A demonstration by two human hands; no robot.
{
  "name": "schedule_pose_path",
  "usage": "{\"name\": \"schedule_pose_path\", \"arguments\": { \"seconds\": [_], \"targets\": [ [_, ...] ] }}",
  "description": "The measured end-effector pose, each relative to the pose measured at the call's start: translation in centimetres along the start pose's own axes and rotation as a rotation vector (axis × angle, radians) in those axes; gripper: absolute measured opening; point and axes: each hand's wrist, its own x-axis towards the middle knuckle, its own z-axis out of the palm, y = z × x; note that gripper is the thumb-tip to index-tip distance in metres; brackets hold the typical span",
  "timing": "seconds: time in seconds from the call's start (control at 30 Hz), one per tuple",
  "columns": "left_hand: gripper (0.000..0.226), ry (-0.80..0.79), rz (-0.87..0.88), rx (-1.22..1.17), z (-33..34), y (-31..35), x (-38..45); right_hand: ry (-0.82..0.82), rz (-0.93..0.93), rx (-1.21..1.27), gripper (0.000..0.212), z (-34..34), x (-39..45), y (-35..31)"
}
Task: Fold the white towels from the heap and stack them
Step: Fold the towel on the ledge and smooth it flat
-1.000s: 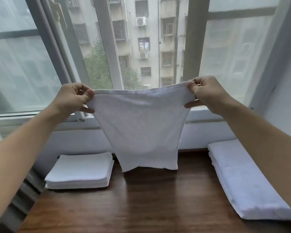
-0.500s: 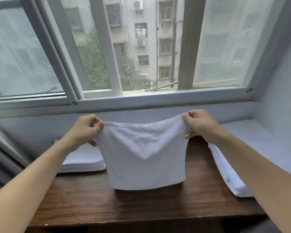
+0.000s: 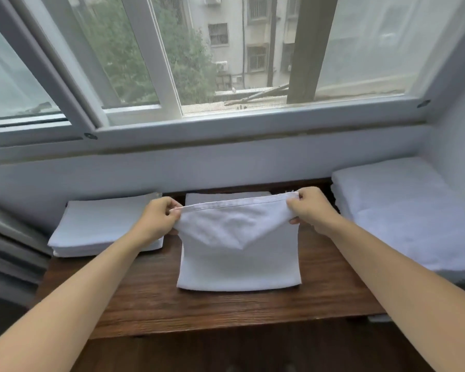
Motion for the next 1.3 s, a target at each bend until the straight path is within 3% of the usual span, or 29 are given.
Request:
{"name": "schedule_pose_path", "arguments": {
  "seconds": [0.13, 0.2, 0.53, 0.83, 1.03, 1.13, 1.3],
  "targets": [
    [0.015, -0.223, -0.048, 0.129, 1.5, -2.6, -1.7, -0.112, 0.048, -0.11, 0.036, 1.0, -1.4, 3.1],
    [0.014, -0.245, -0.067, 0.153, 2.1, -3.6, -2.3, -0.139, 0.049, -0.136, 0.034, 1.6, -2.2, 4.3],
    [0.011, 0.145, -0.075, 0.046, 5.0, -5.8, 7.2, 0.039, 0.033, 0.048, 0.038, 5.9, 7.0, 5.7],
    [0.02, 0.275, -0.205, -0.046, 10.3, -9.1, 16.7, 0.116, 0.187, 0.028, 0.036, 9.8, 15.9, 8.0],
    [0.006, 0.37, -0.191, -0.206, 12.1, -10.0, 17.2, 0.02, 0.123, 0.082, 0.037, 10.6, 16.7, 8.2],
    [0.016, 0.397, -0.085, -0.239, 12.1, -10.3, 16.7, -0.055, 0.056, 0.132, 0.03, 10.2, 15.9, 7.7],
    [0.02, 0.35, 0.018, -0.266, 11.5, -10.5, 16.3, -0.238, 0.173, 0.352, 0.022, 8.8, 15.7, 6.9]
  ]
}}
